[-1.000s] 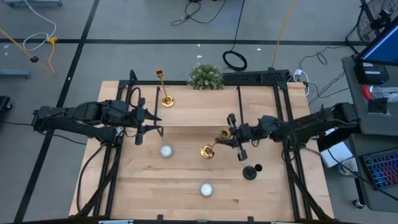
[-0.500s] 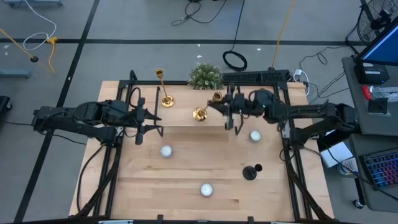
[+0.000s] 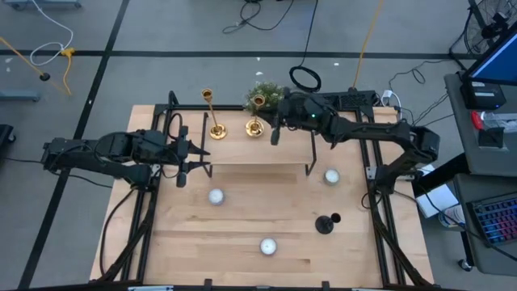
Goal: Pick & Place candle stick holders
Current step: Align the gold candle holder with the gold candle holder on the shelf
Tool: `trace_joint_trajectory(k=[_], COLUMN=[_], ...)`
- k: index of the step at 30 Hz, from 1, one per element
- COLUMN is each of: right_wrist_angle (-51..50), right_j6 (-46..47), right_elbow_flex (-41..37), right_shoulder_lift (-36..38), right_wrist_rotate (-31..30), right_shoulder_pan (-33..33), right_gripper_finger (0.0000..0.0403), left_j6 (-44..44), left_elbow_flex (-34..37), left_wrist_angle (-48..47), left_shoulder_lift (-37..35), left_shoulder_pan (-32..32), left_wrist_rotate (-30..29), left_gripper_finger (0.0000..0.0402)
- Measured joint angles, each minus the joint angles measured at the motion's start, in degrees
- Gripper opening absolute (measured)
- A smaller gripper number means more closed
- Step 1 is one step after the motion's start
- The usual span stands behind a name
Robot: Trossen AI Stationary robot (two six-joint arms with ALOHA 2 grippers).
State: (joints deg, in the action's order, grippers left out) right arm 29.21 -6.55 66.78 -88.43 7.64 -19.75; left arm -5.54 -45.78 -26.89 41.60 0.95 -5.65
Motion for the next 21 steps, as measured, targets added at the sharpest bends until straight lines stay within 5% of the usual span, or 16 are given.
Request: trace_joint_trajectory(k=[21], right_wrist_angle=[0.18], right_j6=[2.76], right_elbow_flex=[0.05], right_shoulder_lift=[-2.44], right_wrist_rotate=[0.11], right_shoulder_pan=[-0.92], right_gripper_finger=[0.0021], left_j6=[0.23], left_elbow_flex=[0.0], left_wrist_angle=[0.0], left_shoulder_lift=[0.01], left_shoulder_pan=[0.04], left_wrist_rotate=[-0.02], left_gripper_finger=[0.0136])
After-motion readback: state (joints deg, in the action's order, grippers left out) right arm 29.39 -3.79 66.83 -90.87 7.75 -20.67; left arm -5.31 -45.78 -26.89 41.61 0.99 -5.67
